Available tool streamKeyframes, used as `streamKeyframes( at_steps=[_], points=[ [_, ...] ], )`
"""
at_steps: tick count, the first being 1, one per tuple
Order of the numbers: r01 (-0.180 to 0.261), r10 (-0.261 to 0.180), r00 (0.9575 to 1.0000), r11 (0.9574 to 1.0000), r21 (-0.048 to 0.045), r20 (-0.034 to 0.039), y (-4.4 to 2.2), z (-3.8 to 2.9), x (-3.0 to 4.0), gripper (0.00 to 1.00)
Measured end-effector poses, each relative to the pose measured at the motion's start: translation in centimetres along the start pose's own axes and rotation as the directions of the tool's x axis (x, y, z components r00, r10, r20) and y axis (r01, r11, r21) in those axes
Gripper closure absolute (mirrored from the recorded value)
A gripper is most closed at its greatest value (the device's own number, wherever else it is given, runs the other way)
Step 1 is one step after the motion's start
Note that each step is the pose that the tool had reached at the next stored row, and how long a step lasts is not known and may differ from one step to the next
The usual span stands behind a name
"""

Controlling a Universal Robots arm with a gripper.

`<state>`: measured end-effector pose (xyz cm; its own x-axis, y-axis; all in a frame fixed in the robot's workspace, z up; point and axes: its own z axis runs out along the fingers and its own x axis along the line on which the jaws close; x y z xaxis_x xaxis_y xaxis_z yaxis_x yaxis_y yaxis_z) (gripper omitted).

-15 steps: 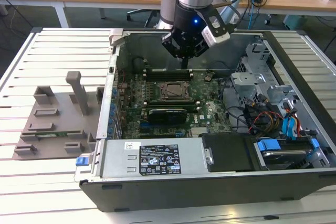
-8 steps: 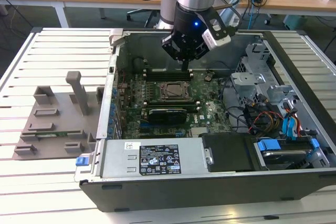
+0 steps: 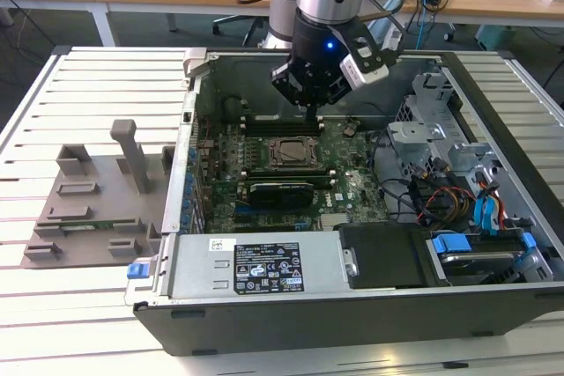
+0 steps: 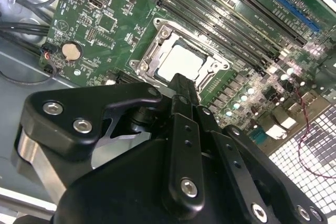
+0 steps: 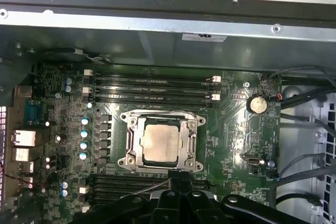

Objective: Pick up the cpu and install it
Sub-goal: 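Install the second cpu locking lever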

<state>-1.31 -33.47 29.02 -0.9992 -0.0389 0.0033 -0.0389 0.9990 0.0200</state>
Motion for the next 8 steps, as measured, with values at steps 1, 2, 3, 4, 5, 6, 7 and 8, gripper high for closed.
streamKeyframes(
  at_steps=[1,2,3,4,5,6,7,8],
  points=[
    [0.0,0.0,1.0,1.0,-0.0004,0.0001,-0.04,0.03,0.0,0.89],
    [0.0,0.0,1.0,1.0,-0.0004,0.0,-0.09,0.04,0.0,0.89],
    [0.0,0.0,1.0,1.0,-0.0004,0.0,-0.13,0.04,0.0,0.89],
    [0.0,0.0,1.0,1.0,-0.0006,0.0,-0.17,0.05,0.01,0.89],
    [0.0,0.0,1.0,1.0,-0.0009,0.0001,-0.21,0.06,0.01,0.89],
    [0.0,0.0,1.0,1.0,-0.0012,0.0001,-0.26,0.07,0.01,0.89],
    [0.0,0.0,1.0,1.0,-0.0013,0.0,-0.3,0.08,0.01,0.89],
    [0.0,0.0,1.0,1.0,-0.0021,0.0001,-0.38,0.11,0.01,0.89]
  ],
)
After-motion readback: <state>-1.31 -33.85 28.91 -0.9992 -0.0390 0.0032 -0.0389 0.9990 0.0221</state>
